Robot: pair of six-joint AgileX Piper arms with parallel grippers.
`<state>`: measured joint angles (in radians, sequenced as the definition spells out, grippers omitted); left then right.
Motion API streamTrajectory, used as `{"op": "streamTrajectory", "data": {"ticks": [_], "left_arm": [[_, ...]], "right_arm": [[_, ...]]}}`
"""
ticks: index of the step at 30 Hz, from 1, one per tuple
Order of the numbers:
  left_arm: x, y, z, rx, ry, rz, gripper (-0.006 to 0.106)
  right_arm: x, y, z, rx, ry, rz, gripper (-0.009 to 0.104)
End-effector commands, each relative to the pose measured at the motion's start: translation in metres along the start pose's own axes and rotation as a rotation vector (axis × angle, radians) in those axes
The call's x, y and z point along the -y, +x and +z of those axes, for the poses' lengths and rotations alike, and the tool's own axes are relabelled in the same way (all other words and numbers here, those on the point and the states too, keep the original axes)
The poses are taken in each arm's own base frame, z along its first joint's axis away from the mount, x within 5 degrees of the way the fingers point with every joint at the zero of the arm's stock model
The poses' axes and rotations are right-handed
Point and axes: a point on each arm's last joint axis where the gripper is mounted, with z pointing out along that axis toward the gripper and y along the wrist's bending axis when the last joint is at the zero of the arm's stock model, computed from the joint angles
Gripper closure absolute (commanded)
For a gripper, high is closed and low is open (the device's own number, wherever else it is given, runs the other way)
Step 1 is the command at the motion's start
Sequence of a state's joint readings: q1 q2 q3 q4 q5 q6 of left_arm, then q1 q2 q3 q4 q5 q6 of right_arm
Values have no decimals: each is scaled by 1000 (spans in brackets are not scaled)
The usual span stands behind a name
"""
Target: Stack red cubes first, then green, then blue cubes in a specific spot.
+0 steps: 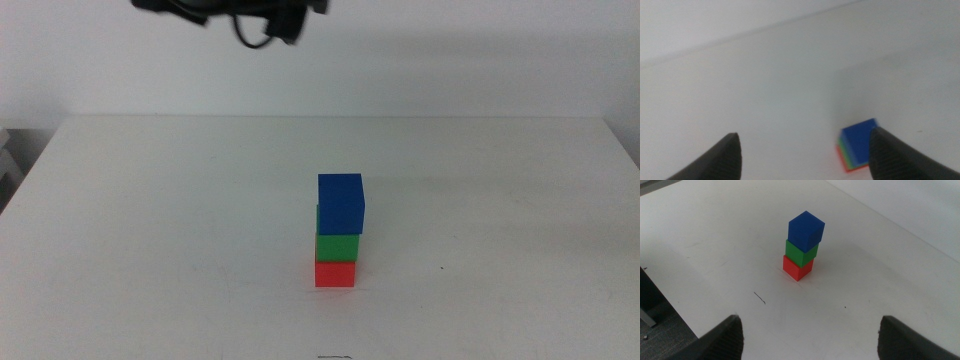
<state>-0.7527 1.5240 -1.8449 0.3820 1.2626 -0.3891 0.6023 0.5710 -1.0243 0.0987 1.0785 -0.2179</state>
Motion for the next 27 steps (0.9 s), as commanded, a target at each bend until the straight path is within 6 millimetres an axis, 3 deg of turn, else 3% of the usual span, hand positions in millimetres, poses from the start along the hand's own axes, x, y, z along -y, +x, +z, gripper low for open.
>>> {"op": "streamTrajectory", "data": {"ticks": [1, 6, 10, 13, 20, 27], "left_arm": [[-23, 2, -37, 54, -59, 41, 15], [-61, 18, -66, 96, -90, 49, 11], [-102, 47, -79, 152, -99, -1, 11], [-121, 74, -89, 232, -109, -25, 11], [-133, 112, -93, 362, -176, -43, 11], [-132, 124, -89, 350, -186, -37, 11]], "right_arm": [[3, -11, -4, 82, 27, -14, 1], [3, -11, -4, 82, 27, -14, 1], [3, -11, -4, 82, 28, -14, 1], [3, -11, -4, 82, 28, -14, 1], [3, -11, -4, 82, 29, -15, 1], [3, -11, -4, 82, 29, -15, 1]]}}
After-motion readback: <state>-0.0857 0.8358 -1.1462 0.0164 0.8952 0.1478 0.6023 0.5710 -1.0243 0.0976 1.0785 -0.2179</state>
